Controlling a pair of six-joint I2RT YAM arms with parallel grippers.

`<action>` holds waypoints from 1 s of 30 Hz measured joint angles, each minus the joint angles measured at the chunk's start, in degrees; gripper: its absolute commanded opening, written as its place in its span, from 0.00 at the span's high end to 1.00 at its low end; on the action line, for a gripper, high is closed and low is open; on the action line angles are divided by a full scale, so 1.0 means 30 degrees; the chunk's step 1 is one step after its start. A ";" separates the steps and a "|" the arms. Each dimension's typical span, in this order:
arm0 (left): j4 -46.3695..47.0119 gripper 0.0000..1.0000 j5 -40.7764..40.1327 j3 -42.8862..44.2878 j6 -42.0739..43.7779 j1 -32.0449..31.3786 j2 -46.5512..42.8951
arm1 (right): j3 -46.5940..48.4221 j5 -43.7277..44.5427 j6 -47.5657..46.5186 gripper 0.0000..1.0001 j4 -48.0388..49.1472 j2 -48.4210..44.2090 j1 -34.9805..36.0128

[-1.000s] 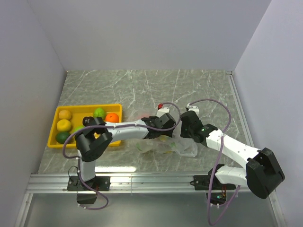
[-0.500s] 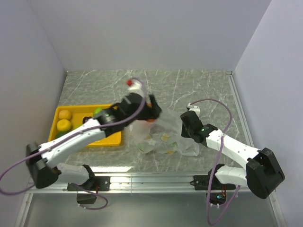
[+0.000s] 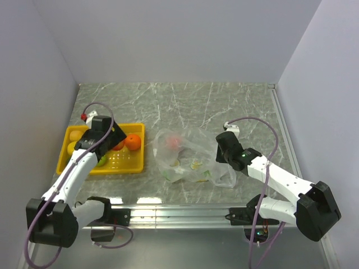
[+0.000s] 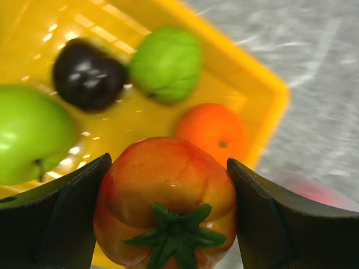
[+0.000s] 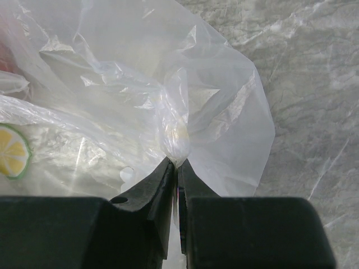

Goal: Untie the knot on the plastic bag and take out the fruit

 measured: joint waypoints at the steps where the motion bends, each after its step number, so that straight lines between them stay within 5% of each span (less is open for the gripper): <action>1: -0.0015 0.29 0.0022 -0.0386 0.0044 0.0546 0.0153 | 0.0000 0.0000 0.0000 0.86 -0.0066 -0.0095 0.0000; 2: -0.0044 0.12 0.0087 -0.0641 0.0131 0.0911 0.0357 | 0.0000 -0.0029 0.0000 0.85 -0.0117 -0.0189 0.0000; 5: -0.0117 0.01 0.0219 -0.0845 0.0321 0.1253 0.0758 | 0.0000 -0.0153 -0.0007 0.84 -0.0299 -0.0488 0.0000; 12: -0.0211 0.01 0.0423 -0.0838 0.0452 0.1253 -0.0284 | 0.0226 -0.0554 -0.0022 0.49 -0.1377 -0.1093 0.0007; 18: -0.0532 0.01 0.1392 -0.0794 0.1217 0.0772 -0.2492 | 0.2142 -0.1523 -0.0954 0.39 -0.3752 -0.1923 0.1268; 21: -0.0714 0.01 0.2055 -0.0794 0.1472 -0.0015 -0.3483 | 0.3942 -0.2331 -0.2361 0.24 -0.4532 -0.2798 0.2069; 25: -0.0852 0.01 0.2922 -0.0685 0.1654 -0.1231 -0.4262 | 0.7628 -0.4386 -0.5690 0.21 -0.4838 -0.2455 0.2229; 30: -0.0984 0.01 0.3490 -0.0568 0.1661 -0.2237 -0.4342 | 1.2437 -0.6754 -1.0127 0.18 -0.5005 0.1960 0.2805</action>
